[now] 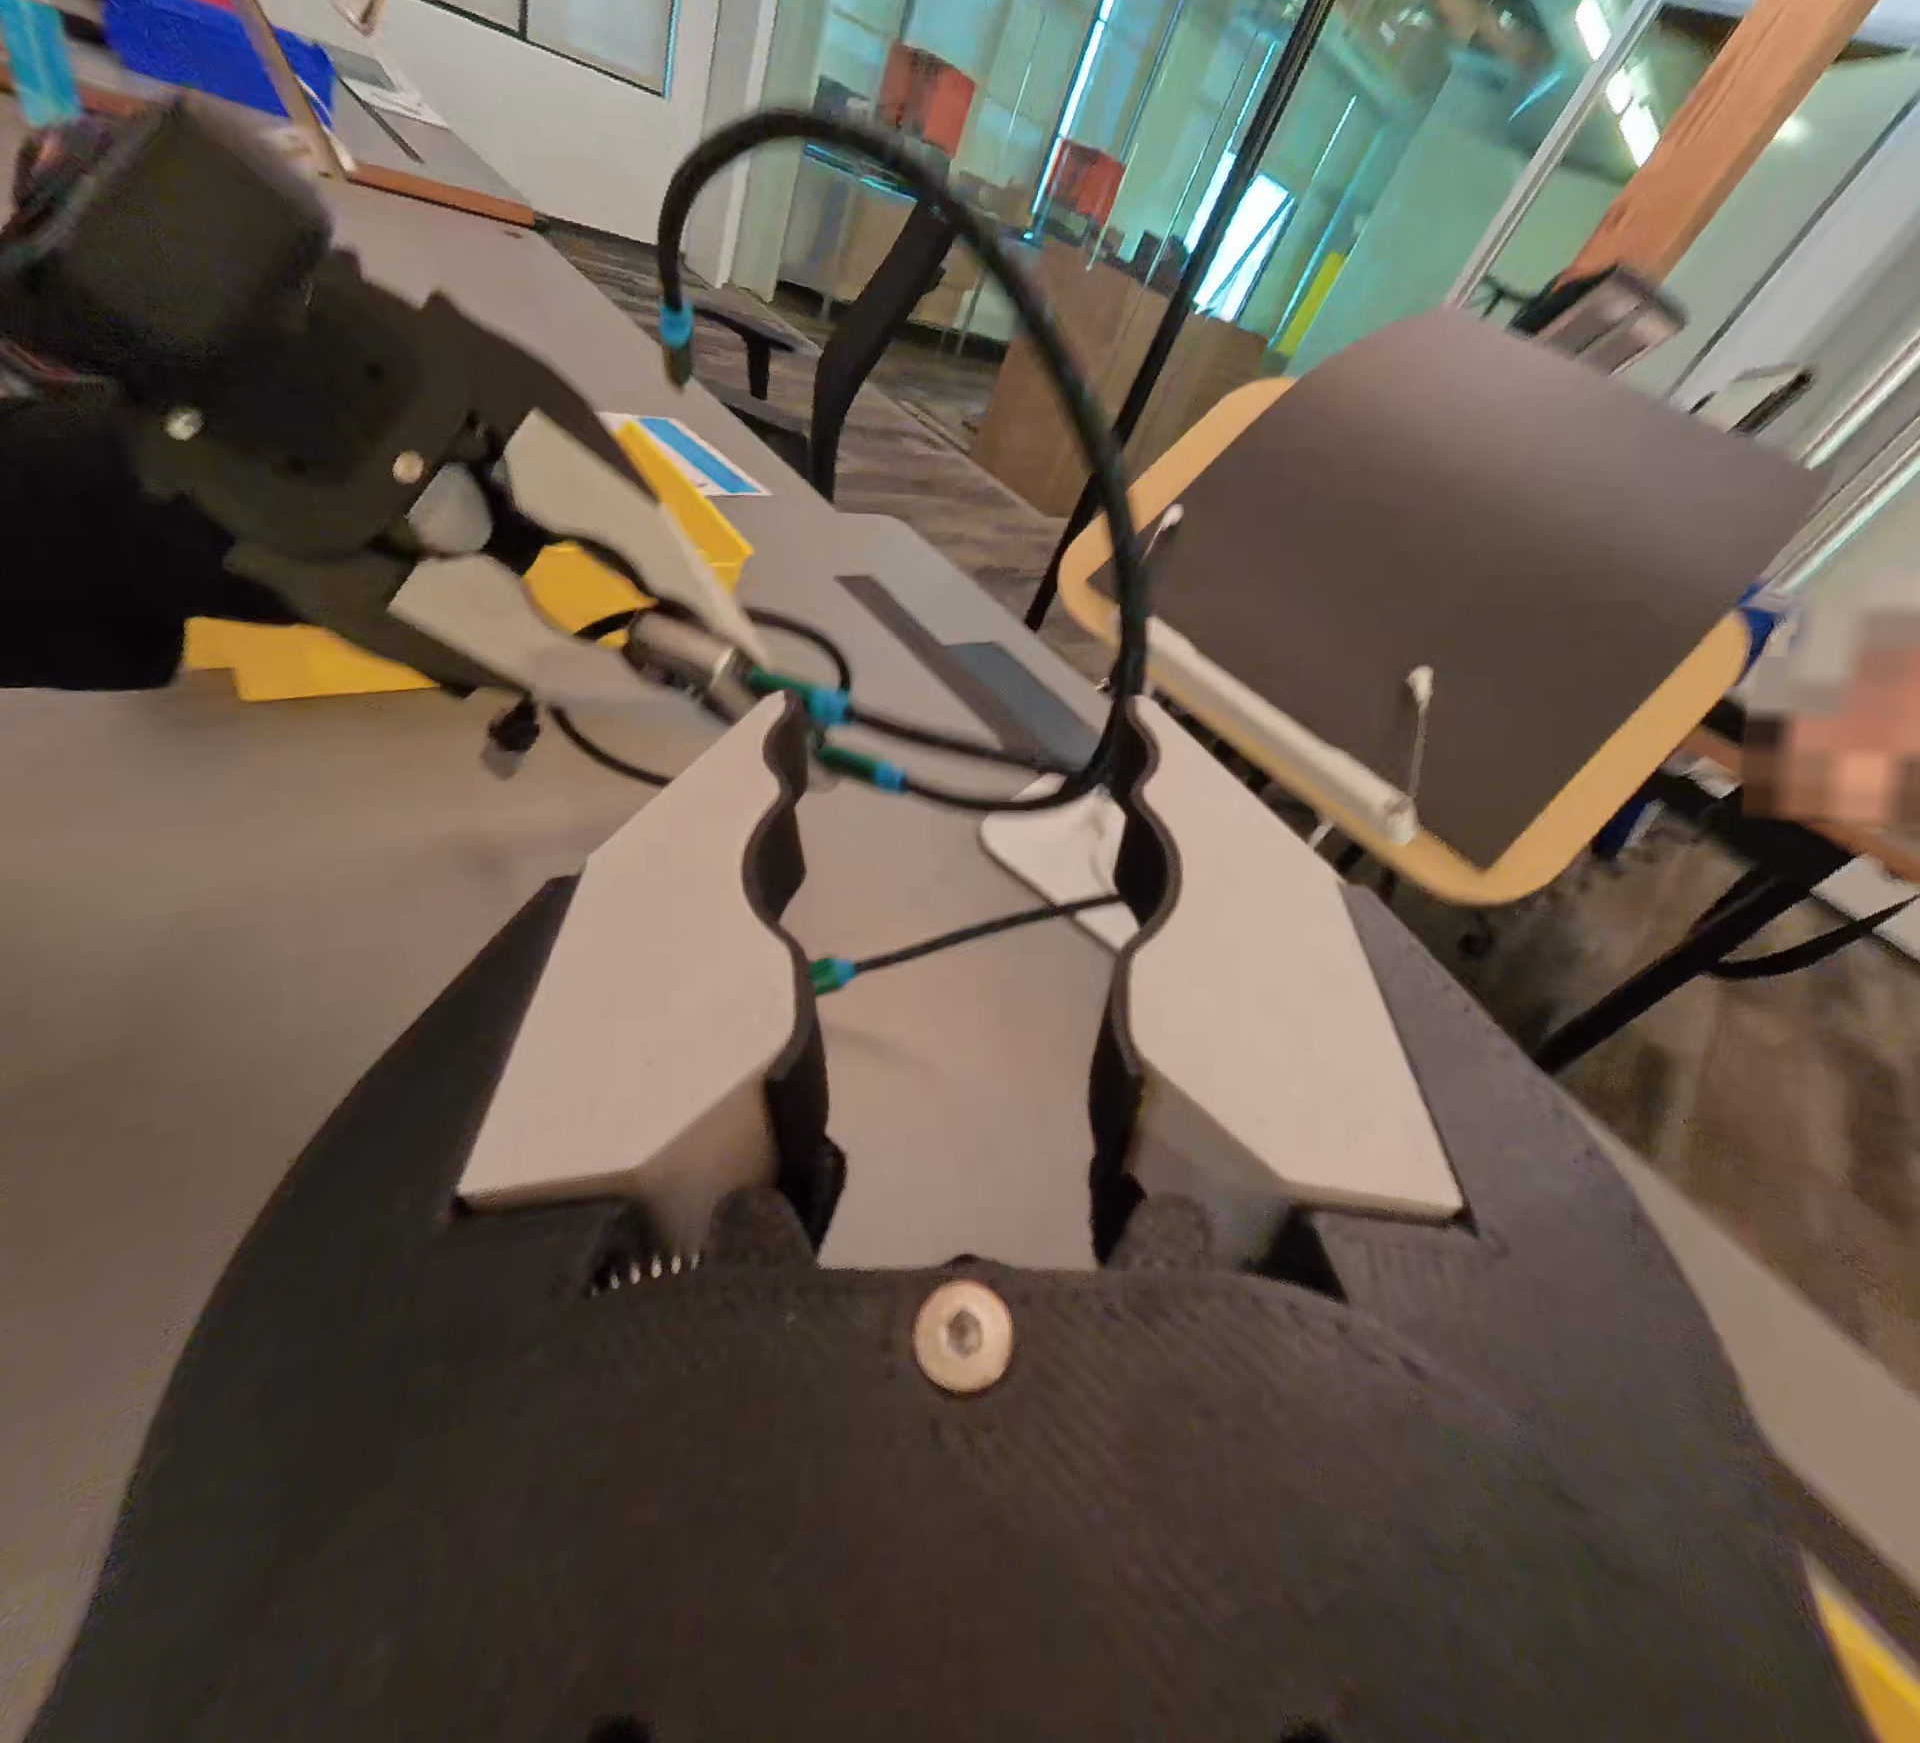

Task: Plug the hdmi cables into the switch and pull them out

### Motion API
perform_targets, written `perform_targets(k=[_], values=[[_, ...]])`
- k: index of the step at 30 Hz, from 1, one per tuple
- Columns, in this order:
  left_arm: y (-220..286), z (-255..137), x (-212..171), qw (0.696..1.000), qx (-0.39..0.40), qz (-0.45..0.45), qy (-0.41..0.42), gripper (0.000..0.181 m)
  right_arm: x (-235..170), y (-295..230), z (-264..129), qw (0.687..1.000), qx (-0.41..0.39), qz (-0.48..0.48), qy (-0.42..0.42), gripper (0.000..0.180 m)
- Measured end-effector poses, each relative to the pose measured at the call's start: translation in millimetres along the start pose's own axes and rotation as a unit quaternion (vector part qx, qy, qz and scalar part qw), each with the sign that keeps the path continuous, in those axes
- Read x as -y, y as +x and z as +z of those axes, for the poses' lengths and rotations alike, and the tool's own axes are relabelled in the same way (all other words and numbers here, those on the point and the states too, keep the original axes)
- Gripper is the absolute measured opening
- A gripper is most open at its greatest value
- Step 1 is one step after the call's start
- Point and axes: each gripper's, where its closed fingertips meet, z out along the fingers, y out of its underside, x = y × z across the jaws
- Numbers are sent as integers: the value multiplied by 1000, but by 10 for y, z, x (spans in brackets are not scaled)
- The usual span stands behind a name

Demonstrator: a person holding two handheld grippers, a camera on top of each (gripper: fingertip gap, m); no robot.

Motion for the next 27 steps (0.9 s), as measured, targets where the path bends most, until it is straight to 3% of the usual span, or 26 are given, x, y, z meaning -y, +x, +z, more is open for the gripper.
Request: perform_targets(k=[6,10,13,14,22,27], values=[[289,99,-29,998,-8,53,-17,18,109,-95,292,985,-25,-165,-47,62],[444,168,-79,995,-7,93,-31,18,-5,-153,456,970,-45,-226,-81,47],[521,182,-84,996,-14,90,-23,18,-133,-208,465,969,-25,-224,-101,5],[513,181,-94,996,-10,86,-22,18,-121,-242,440,971,-15,-218,-91,0],[414,157,-258,998,1,62,-22,18,-151,-392,123,986,67,-149,-36,0],[364,160,-339,998,4,49,-27,18,-307,-500,-81,978,124,-166,-34,0]])
